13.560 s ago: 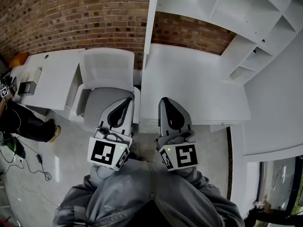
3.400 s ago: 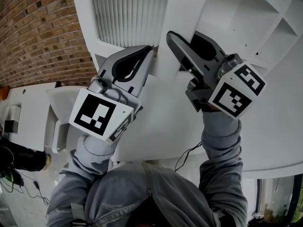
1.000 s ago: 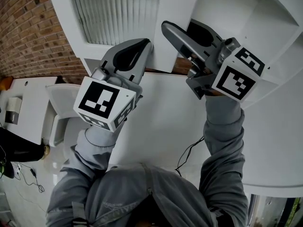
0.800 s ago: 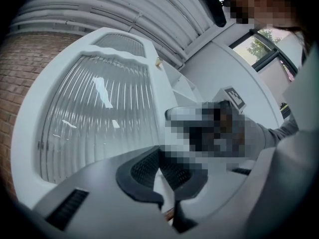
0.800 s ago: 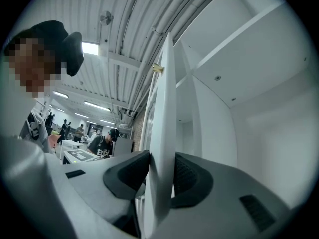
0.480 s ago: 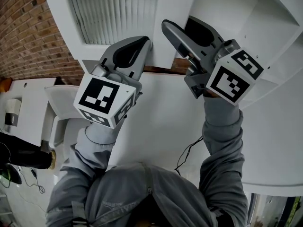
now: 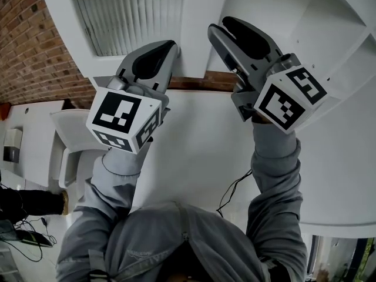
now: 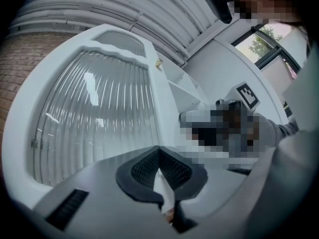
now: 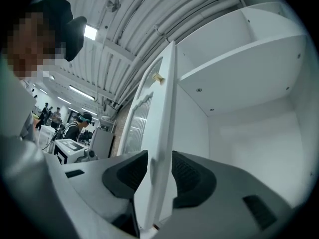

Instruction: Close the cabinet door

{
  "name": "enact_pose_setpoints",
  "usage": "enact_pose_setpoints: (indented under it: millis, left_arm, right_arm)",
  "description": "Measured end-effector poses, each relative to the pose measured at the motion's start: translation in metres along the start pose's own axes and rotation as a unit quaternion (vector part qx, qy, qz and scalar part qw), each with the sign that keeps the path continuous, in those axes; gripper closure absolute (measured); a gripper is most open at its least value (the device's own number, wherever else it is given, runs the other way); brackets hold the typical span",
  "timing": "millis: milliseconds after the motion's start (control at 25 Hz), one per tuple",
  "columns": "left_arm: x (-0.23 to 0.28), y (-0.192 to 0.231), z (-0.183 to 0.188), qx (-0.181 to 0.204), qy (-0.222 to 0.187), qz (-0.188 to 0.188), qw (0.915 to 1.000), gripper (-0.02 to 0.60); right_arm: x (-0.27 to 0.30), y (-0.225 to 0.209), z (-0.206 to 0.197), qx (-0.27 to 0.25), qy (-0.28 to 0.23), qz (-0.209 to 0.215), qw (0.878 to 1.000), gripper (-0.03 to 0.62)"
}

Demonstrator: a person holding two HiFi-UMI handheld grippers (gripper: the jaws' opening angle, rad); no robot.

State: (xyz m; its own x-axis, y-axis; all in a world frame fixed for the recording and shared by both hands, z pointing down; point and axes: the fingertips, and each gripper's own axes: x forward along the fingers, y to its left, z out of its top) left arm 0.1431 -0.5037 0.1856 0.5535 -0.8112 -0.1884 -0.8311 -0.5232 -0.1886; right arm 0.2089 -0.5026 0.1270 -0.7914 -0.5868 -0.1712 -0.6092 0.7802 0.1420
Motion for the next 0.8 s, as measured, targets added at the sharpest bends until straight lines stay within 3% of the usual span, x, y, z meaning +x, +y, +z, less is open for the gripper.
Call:
enact_pose_setpoints:
  millis: [800]
  left_arm:
    - [0.008, 0.011, -0.004, 0.008, 0.004, 0.014, 0.9999, 0.577]
  right_arm:
    - [0.015, -0.013, -0.015, 0.016, 0.008, -0.002, 1.000, 0.439]
